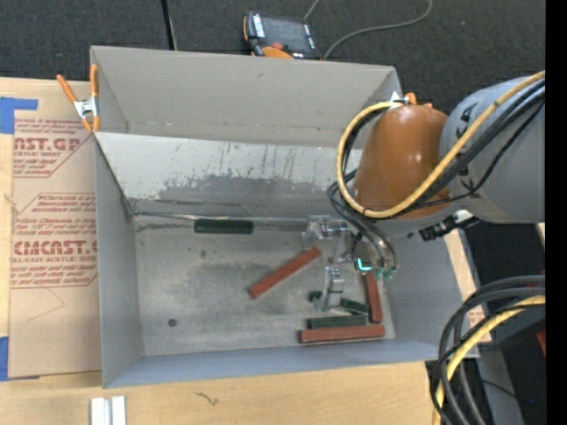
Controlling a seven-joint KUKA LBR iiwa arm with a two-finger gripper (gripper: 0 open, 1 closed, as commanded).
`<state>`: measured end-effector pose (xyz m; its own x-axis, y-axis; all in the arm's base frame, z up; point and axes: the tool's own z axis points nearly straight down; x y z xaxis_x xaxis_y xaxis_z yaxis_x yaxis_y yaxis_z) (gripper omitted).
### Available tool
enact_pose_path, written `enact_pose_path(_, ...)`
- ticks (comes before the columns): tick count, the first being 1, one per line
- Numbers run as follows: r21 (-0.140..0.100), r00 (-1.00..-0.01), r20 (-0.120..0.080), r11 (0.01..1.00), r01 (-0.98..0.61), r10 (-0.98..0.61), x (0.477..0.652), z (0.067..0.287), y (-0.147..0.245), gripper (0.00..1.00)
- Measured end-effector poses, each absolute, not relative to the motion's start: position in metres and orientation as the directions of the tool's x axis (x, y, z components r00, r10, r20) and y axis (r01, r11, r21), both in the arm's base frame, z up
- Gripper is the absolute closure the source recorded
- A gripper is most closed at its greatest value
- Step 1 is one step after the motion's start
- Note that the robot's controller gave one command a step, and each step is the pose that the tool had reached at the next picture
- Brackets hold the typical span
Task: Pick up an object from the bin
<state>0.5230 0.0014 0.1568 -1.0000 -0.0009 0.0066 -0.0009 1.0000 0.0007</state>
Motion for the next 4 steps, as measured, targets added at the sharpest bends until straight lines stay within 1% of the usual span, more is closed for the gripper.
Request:
enact_pose_path(1, 0.001, -0.976, -0.001, 0.976, -0.216, -0.216, 0.579, 0.068, -0.006, 0.00)
enact_pose_path(2, 0.000, -0.977, -0.002, 0.977, -0.214, -0.214, 0.579, 0.071, -0.006, 1.00)
enact_pose_path(3, -0.003, -0.977, -0.012, 0.977, -0.214, -0.214, 0.584, 0.196, -0.011, 1.00)
enact_pose_path(4, 0.000, -0.977, -0.004, 0.977, -0.214, -0.214, 0.582, 0.191, -0.011, 0.00)
